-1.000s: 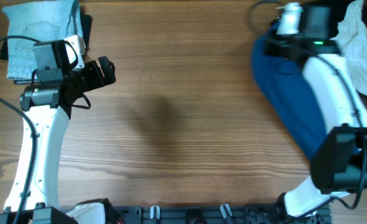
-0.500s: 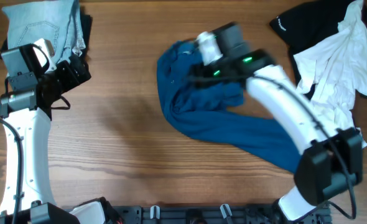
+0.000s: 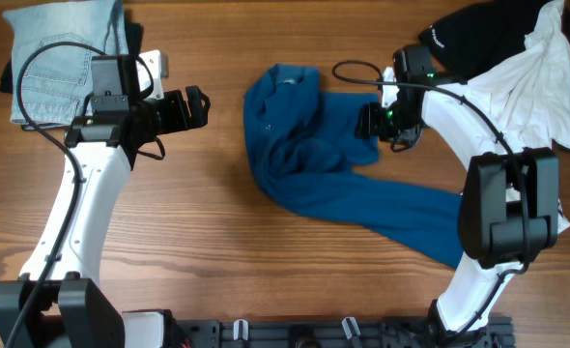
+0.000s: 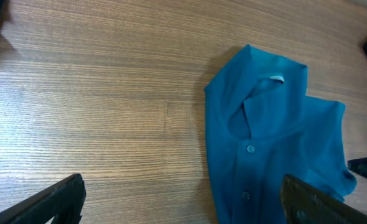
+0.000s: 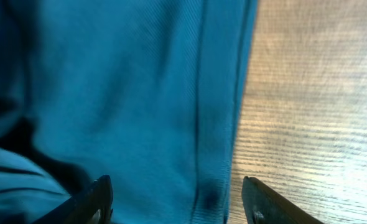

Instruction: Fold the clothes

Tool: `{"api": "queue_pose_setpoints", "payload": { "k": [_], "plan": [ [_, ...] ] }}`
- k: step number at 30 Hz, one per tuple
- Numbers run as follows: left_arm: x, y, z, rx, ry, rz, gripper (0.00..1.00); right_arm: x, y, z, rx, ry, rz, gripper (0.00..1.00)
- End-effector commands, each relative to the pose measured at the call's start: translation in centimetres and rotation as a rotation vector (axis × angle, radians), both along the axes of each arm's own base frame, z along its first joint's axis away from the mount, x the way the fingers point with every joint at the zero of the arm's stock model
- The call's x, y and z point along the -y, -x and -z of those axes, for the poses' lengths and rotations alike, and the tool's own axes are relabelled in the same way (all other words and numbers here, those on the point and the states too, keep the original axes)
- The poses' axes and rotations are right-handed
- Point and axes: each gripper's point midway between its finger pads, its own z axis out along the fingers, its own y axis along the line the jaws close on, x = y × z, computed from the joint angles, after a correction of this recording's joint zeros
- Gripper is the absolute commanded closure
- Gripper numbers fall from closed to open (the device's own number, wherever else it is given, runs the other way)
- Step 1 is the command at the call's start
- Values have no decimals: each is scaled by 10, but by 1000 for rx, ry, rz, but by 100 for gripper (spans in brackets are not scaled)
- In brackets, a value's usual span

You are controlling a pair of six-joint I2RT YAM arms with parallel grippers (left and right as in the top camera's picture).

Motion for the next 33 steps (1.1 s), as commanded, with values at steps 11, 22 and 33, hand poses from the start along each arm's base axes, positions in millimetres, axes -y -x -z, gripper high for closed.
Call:
{"api": "queue_pose_setpoints", "payload": {
  "k": [11,22,33],
  "plan": [
    [-2,-12,-12,60,-25,10,0,-27,-31,-28,163,-173,4,96],
    [-87,-27,-84,253,-13,-226,0,-139,-9,-230,541,-375,-377,96],
    [-142,-8,-80,215,-24,-363,0,-218,101,-337,755,-462,-715,96]
  ]
}}
